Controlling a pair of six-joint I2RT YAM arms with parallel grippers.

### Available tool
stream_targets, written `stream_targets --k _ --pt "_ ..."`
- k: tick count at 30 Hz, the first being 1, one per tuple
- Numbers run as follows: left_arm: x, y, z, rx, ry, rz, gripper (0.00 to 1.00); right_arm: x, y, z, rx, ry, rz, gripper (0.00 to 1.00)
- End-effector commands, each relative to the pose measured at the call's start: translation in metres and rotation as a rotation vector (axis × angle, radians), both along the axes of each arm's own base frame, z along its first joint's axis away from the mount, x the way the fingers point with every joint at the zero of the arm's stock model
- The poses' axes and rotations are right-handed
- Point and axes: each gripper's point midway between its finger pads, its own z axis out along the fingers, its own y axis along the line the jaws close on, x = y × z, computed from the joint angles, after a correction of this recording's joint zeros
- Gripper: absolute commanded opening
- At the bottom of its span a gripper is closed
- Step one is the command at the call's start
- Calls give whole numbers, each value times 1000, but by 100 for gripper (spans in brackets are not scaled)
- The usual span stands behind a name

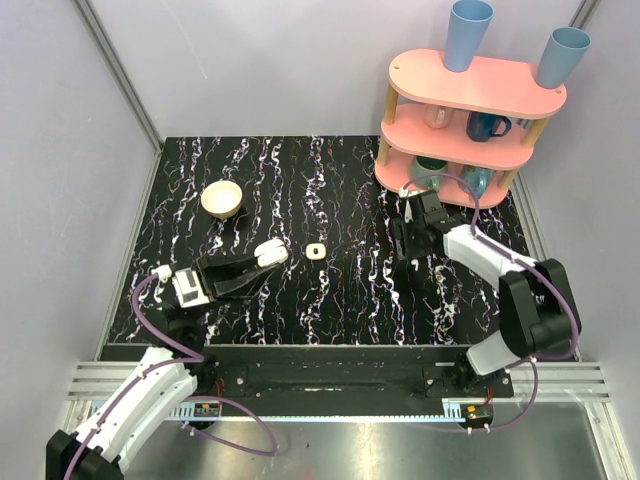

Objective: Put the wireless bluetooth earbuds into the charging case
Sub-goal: Pick up the right earbud from the center of the board.

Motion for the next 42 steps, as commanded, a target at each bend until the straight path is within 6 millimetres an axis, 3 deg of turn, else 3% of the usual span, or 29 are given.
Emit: stream_targets --k 1,7,16,42 --pt "-12 1 22 -28 -72 -31 0 4 14 -17 39 18 62 57" --pt "-11 1 21 -28 -66 -30 0 8 -5 -18 -4 8 -2 58" --pt "-11 -1 19 -25 -54 -42 0 9 -16 -33 -51 71 -25 57" --pt "-9 -4 16 -20 -36 -57 0 2 -17 -42 -86 152 44 53"
